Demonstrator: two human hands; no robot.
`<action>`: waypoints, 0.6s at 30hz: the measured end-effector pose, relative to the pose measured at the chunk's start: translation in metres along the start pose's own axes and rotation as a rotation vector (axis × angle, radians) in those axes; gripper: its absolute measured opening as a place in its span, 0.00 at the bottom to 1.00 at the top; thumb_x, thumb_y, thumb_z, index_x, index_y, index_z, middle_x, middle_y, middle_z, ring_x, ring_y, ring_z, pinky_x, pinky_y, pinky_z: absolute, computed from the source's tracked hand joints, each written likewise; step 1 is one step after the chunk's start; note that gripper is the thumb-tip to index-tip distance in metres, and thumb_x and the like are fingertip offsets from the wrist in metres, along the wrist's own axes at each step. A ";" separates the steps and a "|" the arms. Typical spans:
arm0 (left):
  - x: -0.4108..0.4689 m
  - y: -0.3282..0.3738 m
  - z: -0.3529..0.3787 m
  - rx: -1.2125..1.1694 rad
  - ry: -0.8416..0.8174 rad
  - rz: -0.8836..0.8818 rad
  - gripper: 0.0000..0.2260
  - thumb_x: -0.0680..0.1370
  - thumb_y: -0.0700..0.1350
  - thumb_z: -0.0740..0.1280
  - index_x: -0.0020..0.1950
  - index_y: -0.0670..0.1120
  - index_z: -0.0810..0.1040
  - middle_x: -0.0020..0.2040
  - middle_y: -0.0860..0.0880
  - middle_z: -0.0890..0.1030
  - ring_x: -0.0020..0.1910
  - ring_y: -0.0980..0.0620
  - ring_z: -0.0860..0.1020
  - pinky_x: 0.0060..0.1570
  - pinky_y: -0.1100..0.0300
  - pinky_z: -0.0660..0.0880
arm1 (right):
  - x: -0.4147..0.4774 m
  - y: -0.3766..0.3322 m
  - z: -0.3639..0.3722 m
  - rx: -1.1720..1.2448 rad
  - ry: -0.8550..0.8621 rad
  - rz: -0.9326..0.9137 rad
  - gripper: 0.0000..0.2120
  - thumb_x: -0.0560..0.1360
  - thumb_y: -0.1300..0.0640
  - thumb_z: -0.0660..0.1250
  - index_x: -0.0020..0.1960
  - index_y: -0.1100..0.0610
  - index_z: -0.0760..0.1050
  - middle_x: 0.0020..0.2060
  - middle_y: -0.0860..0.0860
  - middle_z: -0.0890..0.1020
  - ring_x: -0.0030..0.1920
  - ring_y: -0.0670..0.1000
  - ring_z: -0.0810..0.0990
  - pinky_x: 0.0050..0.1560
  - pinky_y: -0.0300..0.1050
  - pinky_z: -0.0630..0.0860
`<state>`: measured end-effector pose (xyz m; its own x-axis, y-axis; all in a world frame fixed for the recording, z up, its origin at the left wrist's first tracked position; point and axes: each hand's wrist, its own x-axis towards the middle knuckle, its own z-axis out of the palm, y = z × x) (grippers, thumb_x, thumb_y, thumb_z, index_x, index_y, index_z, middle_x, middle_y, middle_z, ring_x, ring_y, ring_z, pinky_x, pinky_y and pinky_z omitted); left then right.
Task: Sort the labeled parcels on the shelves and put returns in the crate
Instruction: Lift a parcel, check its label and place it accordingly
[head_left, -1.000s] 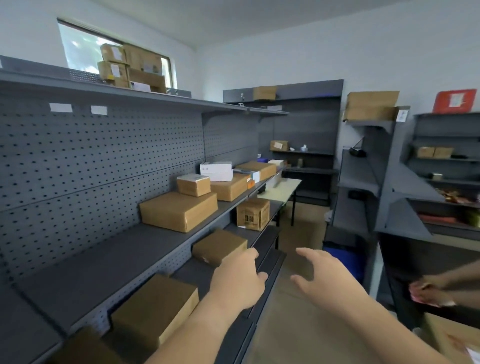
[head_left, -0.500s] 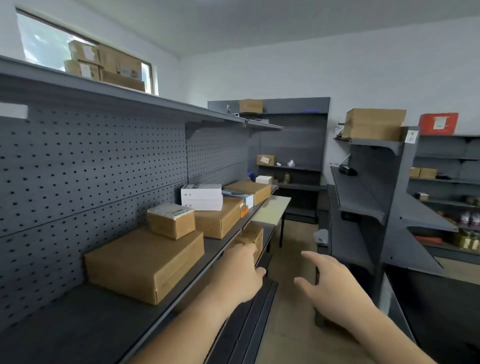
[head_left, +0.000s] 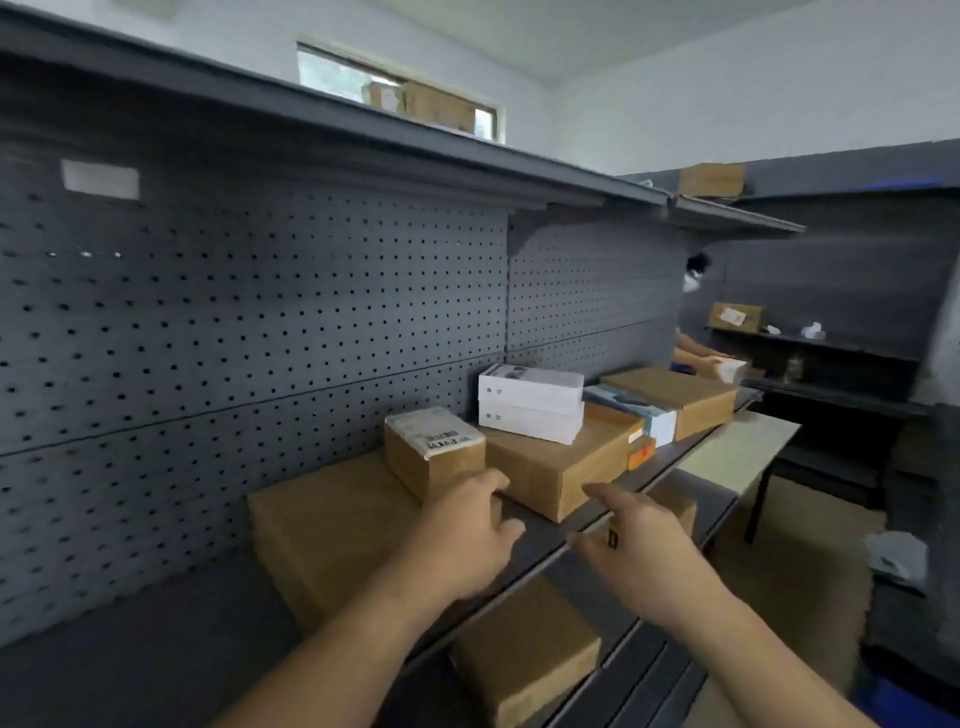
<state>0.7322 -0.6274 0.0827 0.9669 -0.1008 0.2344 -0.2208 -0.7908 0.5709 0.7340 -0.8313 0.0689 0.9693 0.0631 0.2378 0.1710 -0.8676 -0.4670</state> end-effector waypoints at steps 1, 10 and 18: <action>0.006 -0.004 -0.003 -0.001 0.039 -0.049 0.21 0.81 0.53 0.69 0.74 0.54 0.72 0.68 0.56 0.77 0.59 0.60 0.76 0.60 0.63 0.72 | 0.019 0.001 0.003 0.006 -0.027 -0.044 0.30 0.78 0.40 0.70 0.77 0.44 0.67 0.70 0.47 0.75 0.56 0.46 0.78 0.61 0.42 0.75; 0.028 -0.035 -0.007 0.003 0.393 -0.344 0.17 0.82 0.57 0.66 0.70 0.56 0.75 0.58 0.60 0.78 0.55 0.63 0.75 0.47 0.76 0.67 | 0.126 -0.018 0.043 0.321 -0.166 -0.316 0.29 0.80 0.35 0.62 0.76 0.48 0.69 0.65 0.47 0.81 0.62 0.48 0.80 0.55 0.39 0.73; 0.060 -0.047 -0.009 -0.177 0.362 -0.553 0.23 0.84 0.62 0.54 0.72 0.51 0.73 0.66 0.56 0.76 0.60 0.59 0.72 0.57 0.67 0.67 | 0.174 -0.035 0.071 0.631 -0.281 -0.214 0.25 0.83 0.38 0.56 0.72 0.51 0.74 0.55 0.44 0.80 0.49 0.40 0.74 0.46 0.34 0.69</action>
<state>0.7996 -0.5908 0.0765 0.8468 0.5219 0.1025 0.2457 -0.5547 0.7950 0.9089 -0.7553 0.0661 0.8974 0.3979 0.1904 0.3493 -0.3773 -0.8577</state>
